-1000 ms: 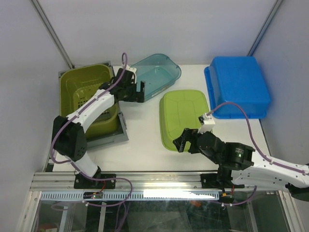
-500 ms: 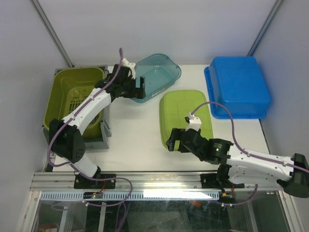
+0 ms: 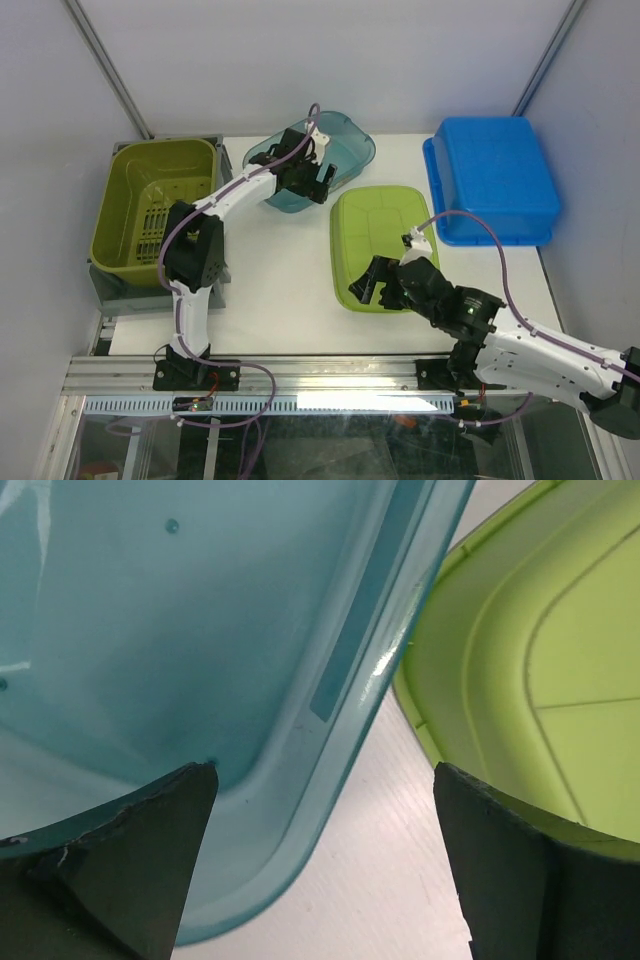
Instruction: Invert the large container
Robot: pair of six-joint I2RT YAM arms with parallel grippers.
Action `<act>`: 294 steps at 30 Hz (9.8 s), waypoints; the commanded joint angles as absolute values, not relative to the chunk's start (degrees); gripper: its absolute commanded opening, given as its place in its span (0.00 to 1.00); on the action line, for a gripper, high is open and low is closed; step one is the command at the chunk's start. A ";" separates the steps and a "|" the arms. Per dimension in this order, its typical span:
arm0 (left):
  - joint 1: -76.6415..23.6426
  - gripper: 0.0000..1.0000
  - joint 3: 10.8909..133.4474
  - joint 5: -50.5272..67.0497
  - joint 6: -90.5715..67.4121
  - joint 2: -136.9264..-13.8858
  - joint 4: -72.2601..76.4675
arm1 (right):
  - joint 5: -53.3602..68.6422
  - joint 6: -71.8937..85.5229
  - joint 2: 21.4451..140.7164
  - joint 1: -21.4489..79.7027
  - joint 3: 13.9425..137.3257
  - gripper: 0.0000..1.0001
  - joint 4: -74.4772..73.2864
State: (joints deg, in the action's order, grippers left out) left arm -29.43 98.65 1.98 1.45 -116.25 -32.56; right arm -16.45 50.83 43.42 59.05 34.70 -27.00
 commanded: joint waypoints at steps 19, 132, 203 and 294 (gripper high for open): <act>-30.31 0.26 102.50 1.15 0.51 -119.71 -30.33 | -15.63 54.75 46.69 57.07 30.23 0.99 -22.30; -12.47 0.99 67.73 -7.90 -48.99 -79.21 -8.37 | 12.34 39.59 44.26 19.85 40.07 0.99 -17.52; -9.87 0.00 87.53 -11.62 -10.20 -75.16 -42.48 | 11.57 39.74 39.97 20.57 39.78 0.99 -21.98; -77.14 0.99 73.17 -6.60 -16.14 -64.12 -48.01 | -3.99 20.99 50.35 20.48 67.15 0.99 -57.00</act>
State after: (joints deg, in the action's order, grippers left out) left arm -74.94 73.84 -1.52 -18.57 -67.35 -47.07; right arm 1.69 19.16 47.75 20.40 67.64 -55.40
